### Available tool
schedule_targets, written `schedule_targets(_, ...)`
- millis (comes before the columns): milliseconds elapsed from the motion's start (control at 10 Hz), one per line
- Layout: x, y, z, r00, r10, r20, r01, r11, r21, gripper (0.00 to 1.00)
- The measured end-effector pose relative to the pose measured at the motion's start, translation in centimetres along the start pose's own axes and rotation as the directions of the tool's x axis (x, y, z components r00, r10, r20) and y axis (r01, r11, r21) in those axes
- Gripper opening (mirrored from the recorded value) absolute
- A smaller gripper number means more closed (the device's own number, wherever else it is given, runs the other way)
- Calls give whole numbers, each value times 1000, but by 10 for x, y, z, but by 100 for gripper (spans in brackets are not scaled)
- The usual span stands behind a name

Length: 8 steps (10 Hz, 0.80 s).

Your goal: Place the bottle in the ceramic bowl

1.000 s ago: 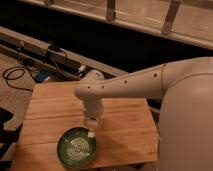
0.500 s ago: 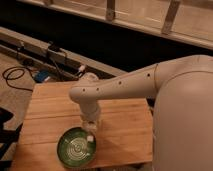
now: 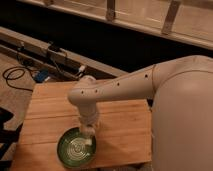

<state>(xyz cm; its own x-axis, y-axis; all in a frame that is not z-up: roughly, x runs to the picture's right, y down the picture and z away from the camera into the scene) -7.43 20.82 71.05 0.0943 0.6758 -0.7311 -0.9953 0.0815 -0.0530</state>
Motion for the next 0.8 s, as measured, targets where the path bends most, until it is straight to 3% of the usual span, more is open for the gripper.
schedule_targets(400,35,1,39,995,12,-102,-14,1000,-25,0)
schedule_targets(600,49,8,43,992,-14,-124,8,999,-52,0)
schedule_targets(800,61,23,40,988,-82,-133,76,996,-49,0)
